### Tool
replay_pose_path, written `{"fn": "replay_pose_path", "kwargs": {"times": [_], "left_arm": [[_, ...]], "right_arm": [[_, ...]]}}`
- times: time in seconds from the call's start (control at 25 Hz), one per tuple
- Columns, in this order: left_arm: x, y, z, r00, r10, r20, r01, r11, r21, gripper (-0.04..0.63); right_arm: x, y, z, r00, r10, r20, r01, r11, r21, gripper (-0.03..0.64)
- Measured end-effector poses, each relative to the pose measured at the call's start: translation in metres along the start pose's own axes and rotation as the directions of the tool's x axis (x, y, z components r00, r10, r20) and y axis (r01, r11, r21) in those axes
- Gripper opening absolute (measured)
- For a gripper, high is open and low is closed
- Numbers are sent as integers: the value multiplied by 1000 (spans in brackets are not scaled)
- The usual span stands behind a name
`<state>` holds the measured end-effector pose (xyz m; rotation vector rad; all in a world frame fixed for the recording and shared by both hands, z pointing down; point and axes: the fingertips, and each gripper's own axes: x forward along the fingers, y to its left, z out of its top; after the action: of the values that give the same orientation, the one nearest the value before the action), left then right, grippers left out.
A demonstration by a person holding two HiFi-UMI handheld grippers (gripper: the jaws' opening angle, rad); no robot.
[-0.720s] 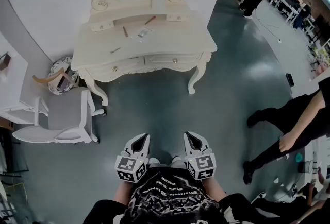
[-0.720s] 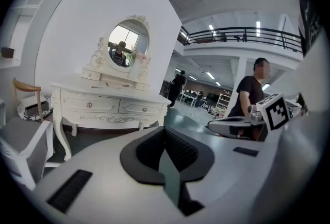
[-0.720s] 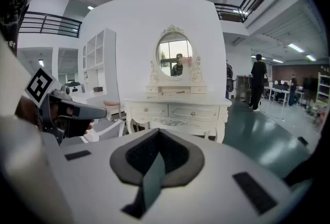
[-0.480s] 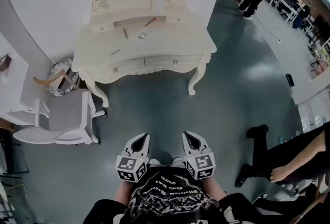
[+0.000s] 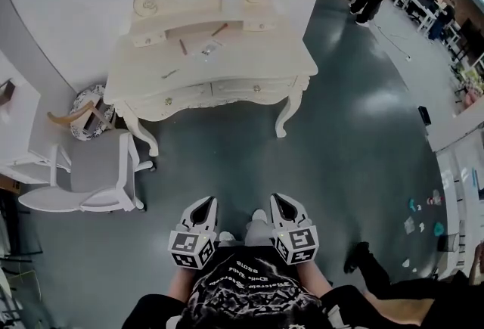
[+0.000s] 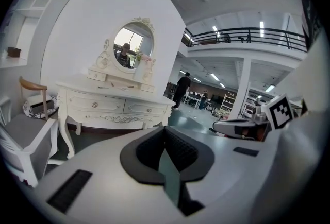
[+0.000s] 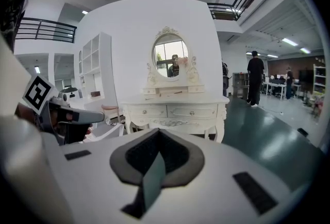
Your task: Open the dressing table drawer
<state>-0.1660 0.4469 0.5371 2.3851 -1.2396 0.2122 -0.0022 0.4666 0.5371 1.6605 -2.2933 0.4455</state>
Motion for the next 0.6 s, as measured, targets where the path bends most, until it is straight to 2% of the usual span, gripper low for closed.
{"fn": "replay_pose_path", "kwargs": {"times": [0.2,0.36,0.6], "left_arm": [[7,2,-5,999,22,-29,-22,1000,-1,17],[16,8,-3,997,69,-26,-70,998,-7,17],[34,11,11,995,100,-16,-99,995,21,17]], "right_arm": [[4,-7,-4,1000,20,-18,-20,1000,-1,9],[17,-14,0,999,47,-24,-48,998,-28,9],[40,-29,15,996,82,-26,-84,994,-76,9]]}}
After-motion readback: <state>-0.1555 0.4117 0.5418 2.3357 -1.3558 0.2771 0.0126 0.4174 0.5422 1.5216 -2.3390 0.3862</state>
